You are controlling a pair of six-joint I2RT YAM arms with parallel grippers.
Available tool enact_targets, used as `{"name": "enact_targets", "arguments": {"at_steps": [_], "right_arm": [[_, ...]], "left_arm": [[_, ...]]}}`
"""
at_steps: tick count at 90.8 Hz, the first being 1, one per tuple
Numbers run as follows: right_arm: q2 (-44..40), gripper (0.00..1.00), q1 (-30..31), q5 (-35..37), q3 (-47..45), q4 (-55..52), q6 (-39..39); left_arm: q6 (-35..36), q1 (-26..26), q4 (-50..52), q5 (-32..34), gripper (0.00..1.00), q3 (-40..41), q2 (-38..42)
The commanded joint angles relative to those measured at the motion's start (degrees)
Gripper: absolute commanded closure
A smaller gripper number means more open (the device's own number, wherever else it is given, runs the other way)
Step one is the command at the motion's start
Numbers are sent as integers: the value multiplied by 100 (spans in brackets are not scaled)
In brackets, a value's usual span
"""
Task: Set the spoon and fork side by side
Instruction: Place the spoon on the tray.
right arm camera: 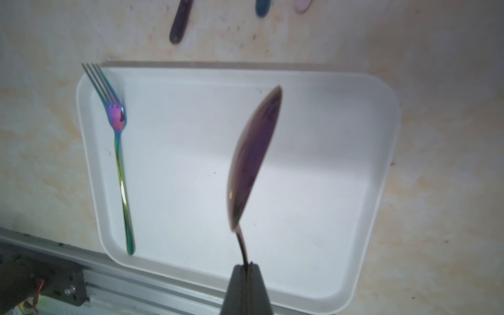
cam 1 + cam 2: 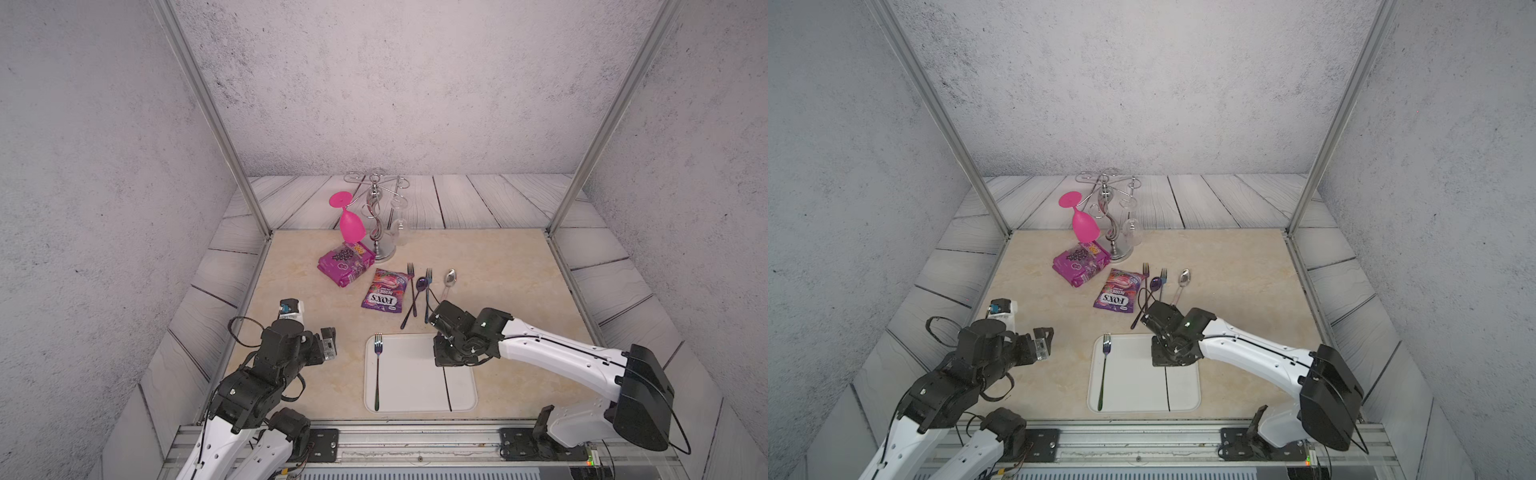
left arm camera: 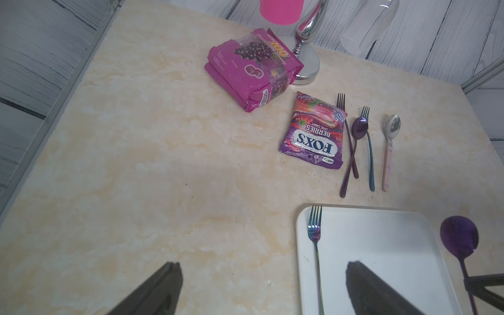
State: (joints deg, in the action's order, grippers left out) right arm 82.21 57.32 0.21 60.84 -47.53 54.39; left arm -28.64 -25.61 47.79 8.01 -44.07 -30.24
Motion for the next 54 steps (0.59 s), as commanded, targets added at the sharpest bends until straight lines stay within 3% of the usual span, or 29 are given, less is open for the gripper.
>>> {"name": "enact_targets", "arguments": {"at_steps": [1,21,54], "right_arm": [[423,100,321,294,276,105,705],[1802,100,699,773,1738,-1111,1189],[3261,100,913,632,3007,-1425,1161]], "left_arm": [[17,21,-33,-42,0,13,92],[12,21,-21,-48,1,22,213],[-2,21,-70,-83,0,30,311]]}}
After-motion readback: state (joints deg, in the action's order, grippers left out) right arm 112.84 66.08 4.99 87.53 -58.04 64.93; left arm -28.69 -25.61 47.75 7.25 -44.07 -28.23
